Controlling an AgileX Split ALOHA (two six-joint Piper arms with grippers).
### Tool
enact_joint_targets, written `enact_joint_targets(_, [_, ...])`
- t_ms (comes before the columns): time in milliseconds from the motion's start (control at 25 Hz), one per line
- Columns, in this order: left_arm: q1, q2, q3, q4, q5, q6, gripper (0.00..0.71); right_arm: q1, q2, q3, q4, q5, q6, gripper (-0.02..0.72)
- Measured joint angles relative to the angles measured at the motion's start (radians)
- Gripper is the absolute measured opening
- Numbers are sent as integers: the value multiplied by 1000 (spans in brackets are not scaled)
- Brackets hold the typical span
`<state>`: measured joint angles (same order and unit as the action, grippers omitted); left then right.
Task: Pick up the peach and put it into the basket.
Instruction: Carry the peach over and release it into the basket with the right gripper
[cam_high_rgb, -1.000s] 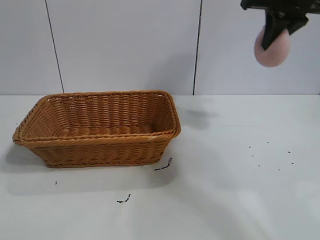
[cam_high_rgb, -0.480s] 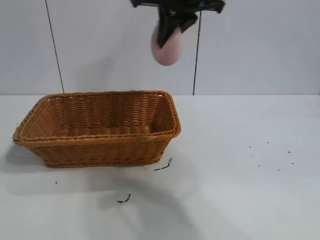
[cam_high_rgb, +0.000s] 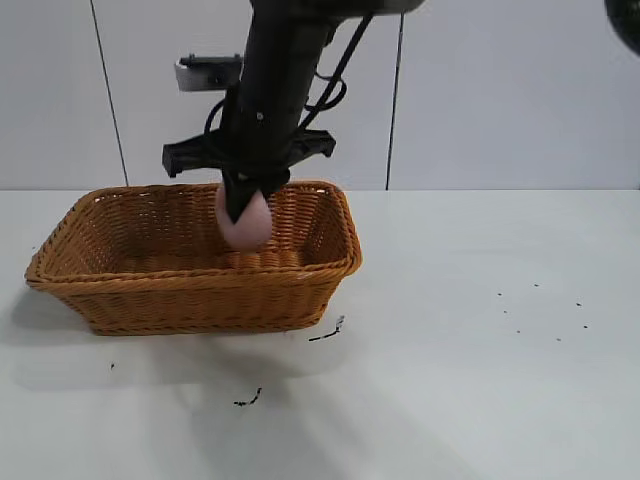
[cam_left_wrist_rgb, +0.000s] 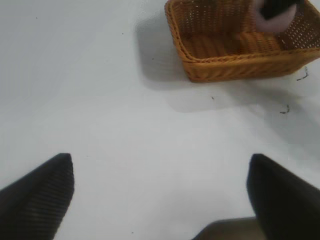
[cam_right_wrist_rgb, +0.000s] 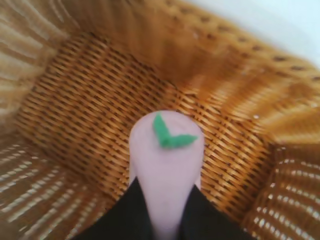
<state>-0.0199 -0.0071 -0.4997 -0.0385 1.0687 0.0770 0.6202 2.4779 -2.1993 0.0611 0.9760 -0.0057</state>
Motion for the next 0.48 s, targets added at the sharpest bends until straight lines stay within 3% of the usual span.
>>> enact_joint_targets(80, [0,0,0,0,0,0,692,0,-3,-22,0,9,-2,628])
enact_joint_targets(160, [0,0,0,0,0,0,692,0,-10,-49,-1,36,-3,670])
enact_joint_targets(480, [0,0,0,0,0,0,692,-39,-64,-219,-5,199,6,689])
